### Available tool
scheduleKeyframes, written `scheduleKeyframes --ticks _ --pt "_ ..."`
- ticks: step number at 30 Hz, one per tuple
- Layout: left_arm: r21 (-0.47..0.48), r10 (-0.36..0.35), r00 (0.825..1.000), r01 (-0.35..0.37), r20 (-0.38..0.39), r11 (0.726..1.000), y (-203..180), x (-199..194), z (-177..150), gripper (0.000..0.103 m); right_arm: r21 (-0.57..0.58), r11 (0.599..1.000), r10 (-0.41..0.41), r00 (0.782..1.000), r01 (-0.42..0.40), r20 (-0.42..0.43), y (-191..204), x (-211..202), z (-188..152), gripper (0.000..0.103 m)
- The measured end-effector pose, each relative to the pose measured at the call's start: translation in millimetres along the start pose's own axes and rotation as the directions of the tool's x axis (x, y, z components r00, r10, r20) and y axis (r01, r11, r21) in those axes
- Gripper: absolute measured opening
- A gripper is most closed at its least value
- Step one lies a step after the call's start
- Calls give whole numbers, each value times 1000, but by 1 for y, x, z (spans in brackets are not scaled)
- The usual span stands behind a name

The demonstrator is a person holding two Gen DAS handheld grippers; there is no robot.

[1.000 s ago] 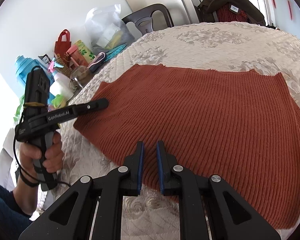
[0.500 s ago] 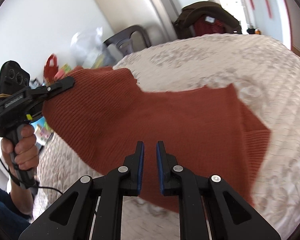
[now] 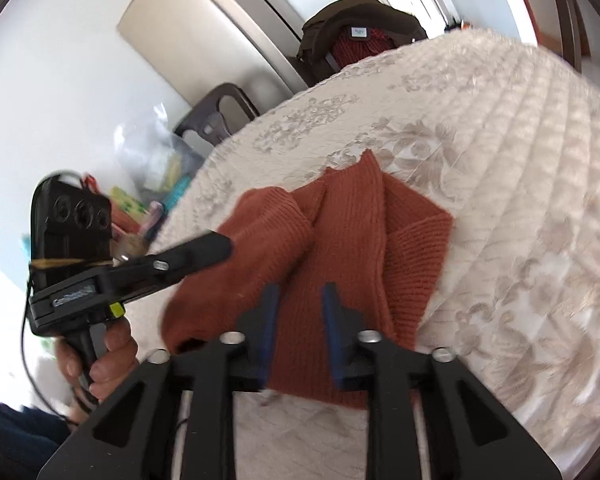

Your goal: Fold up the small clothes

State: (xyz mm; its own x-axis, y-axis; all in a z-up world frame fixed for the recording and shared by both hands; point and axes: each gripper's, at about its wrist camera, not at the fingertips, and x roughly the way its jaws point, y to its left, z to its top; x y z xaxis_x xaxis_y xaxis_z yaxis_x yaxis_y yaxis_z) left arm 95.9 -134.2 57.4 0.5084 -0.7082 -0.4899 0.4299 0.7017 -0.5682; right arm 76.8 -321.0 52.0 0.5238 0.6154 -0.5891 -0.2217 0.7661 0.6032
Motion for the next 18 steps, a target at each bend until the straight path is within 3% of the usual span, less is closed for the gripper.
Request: scheduleKeyframes --ticks 3,6,11,18 --pt "4 111 993 -112 47 994 17 -18 2 22 62 994 86 996 -86 -7 -3 6 2 46" --pt "-19 183 983 -182 36 983 37 -25 -7 22 101 988 121 992 -116 -42 -3 22 7 46" --pt "-16 198 980 -199 -28 980 50 -11 -29 22 69 996 58 992 -50 -115 6 47 15 46" --pt "13 197 980 -197 -13 980 49 -12 -34 22 -20 999 -34 986 32 -164 25 57 16 46"
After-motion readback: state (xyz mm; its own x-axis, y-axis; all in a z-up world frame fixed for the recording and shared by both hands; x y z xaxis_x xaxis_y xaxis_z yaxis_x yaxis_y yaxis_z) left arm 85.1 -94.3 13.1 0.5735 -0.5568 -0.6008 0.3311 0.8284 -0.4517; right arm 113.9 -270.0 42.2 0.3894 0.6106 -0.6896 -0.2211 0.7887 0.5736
